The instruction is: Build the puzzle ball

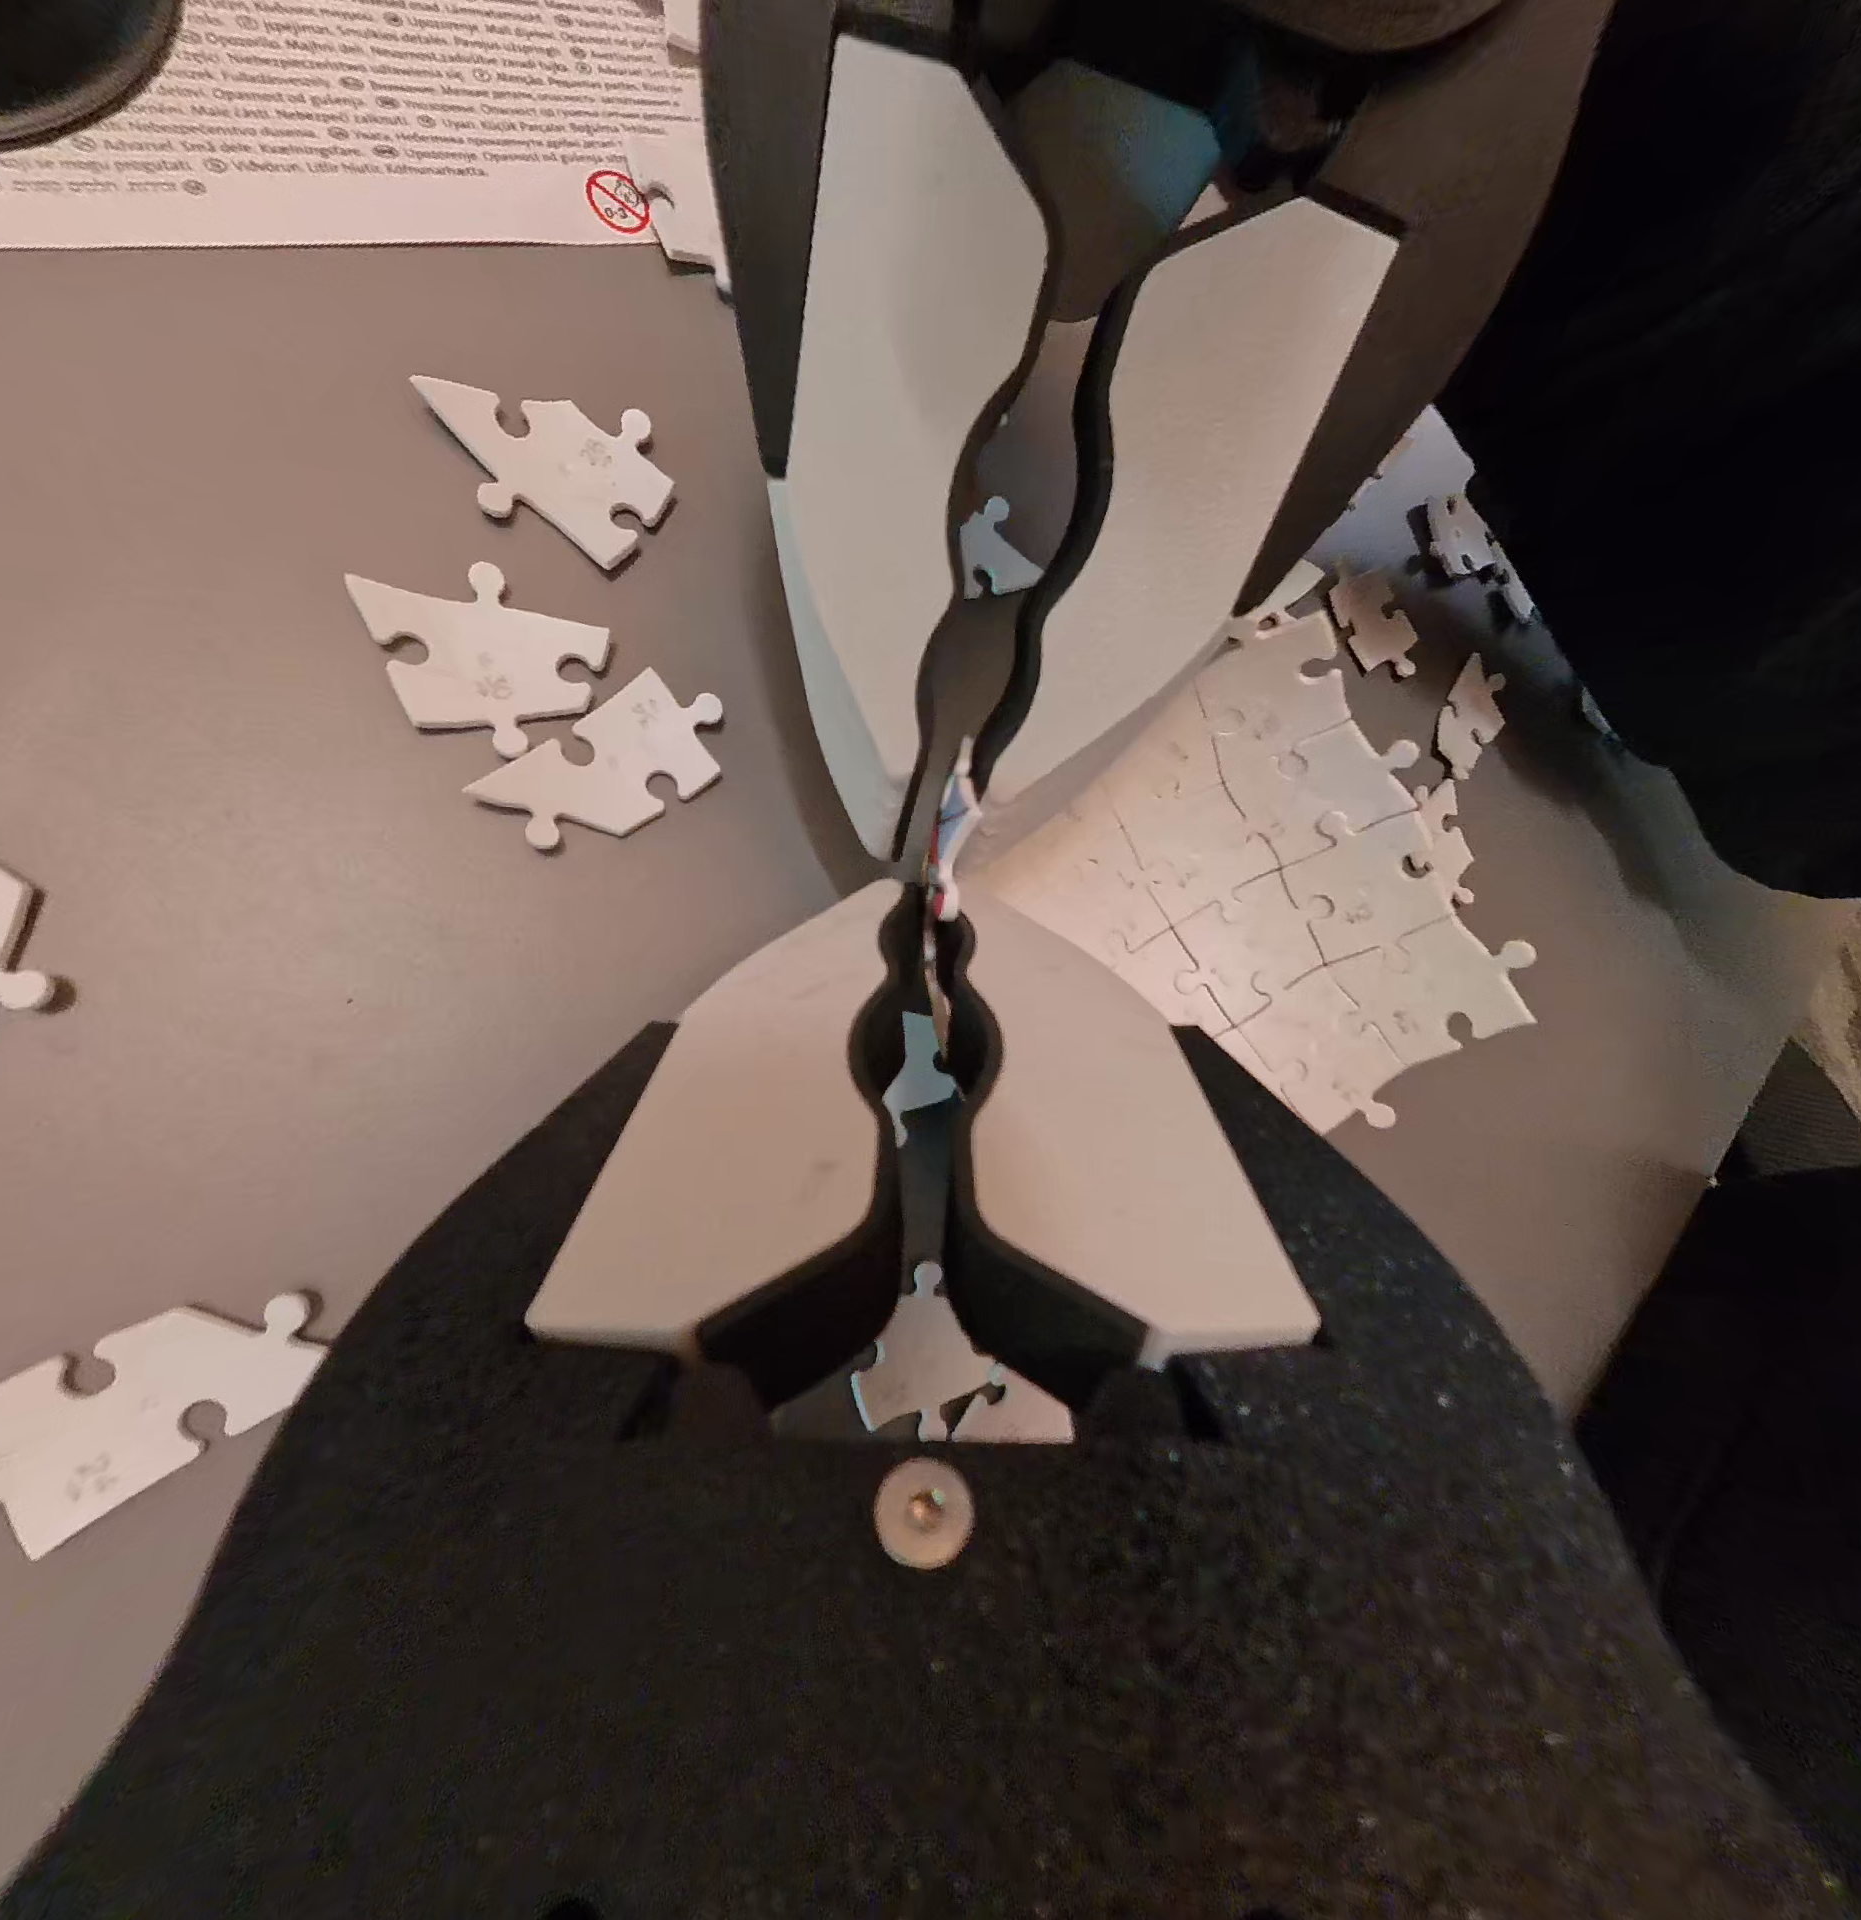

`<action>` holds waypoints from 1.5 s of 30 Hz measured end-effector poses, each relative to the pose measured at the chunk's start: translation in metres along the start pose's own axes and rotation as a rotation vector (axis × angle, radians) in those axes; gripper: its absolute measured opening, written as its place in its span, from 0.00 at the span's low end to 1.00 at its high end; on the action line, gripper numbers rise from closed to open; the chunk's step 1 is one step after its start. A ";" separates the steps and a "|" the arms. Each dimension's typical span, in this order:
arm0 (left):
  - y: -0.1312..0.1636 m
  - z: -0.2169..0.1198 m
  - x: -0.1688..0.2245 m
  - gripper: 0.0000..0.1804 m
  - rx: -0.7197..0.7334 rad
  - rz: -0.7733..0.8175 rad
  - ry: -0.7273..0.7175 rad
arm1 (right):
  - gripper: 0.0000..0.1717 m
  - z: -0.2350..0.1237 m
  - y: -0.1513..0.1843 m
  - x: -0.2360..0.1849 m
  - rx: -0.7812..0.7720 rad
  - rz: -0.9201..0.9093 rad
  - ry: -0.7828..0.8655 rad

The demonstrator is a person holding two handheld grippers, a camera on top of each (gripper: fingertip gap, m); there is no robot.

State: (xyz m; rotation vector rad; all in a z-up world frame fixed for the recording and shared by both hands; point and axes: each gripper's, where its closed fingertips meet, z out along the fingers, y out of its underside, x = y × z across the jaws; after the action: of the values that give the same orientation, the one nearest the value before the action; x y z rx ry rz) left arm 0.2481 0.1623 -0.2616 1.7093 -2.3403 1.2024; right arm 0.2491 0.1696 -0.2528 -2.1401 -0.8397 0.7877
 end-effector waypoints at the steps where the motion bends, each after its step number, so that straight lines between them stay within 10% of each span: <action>1: 0.000 0.000 0.000 0.01 0.001 0.000 0.003 | 0.03 0.001 0.001 -0.001 -0.005 0.002 -0.012; 45: -0.001 0.001 0.001 0.00 0.019 0.003 0.030 | 0.02 -0.006 -0.012 0.000 0.069 -0.026 0.039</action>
State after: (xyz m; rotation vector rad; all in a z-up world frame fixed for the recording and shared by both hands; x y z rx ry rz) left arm 0.2491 0.1612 -0.2613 1.6826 -2.3227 1.2456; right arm 0.2497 0.1738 -0.2404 -2.0732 -0.8072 0.7490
